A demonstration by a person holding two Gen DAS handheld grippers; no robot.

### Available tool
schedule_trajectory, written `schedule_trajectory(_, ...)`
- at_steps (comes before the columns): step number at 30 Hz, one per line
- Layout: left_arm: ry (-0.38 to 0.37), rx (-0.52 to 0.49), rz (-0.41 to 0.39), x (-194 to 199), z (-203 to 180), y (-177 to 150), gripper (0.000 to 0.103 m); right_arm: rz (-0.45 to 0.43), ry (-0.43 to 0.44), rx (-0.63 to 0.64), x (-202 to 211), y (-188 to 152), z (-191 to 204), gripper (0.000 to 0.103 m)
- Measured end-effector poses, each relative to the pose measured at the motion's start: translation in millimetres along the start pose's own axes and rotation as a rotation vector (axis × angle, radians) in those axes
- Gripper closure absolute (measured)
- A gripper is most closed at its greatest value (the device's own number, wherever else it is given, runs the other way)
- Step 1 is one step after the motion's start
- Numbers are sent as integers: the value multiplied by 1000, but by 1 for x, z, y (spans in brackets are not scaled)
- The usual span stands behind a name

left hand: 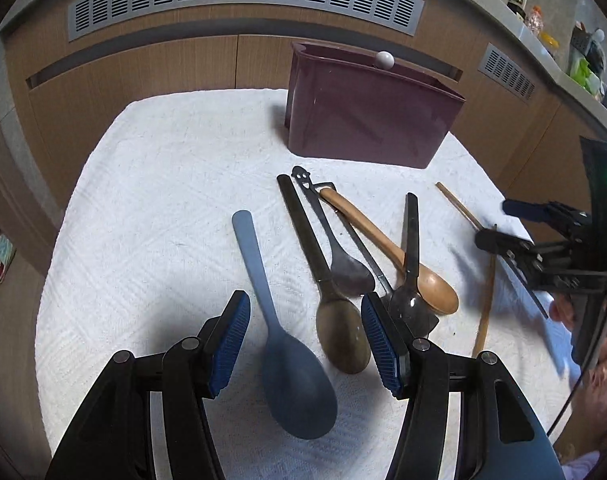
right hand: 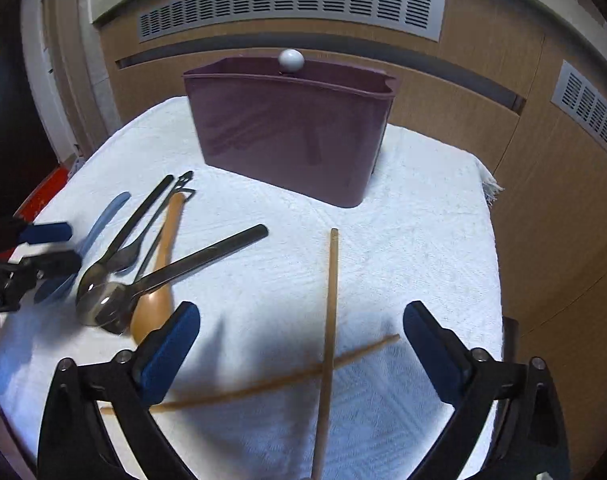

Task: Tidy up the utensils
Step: 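Grasp a wooden chopstick with the right tool while the left grasps a black-handled utensil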

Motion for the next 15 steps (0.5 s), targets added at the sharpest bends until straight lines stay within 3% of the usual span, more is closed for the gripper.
schedule_trajectory(2, -6, 1, -1, 2, -1, 1, 44, 49, 24, -27, -12, 3, -4, 43)
schedule_trajectory(4, -12, -10, -2, 4, -6, 2, 44, 97, 41, -48, -23, 2, -8, 55)
schedule_trajectory(6, -22, -34, -5, 6, -14, 5, 44, 114, 23, -60, -30, 0, -11, 58)
schedule_trajectory(8, -39, -72, -5, 8, -26, 9, 44, 106, -10, -55, -29, -1, -13, 78)
schedule_trajectory(10, -53, -118, 3, 8, -41, 14, 44, 112, 9, -55, -26, -3, -12, 99)
schedule_trajectory(15, -79, -273, 43, 3, -83, 29, 45, 79, 10, -77, -9, -12, -19, 99)
Point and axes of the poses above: each gripper's, at about its wrist camera, not at the fingertips, and x roughly against the way its jaws point, z to its left, y to its top, the point moved 10 cm from there along -x, roughly the way its jaws point, and after that the axes turned 15 degrees about z, right-handed, at the moved point
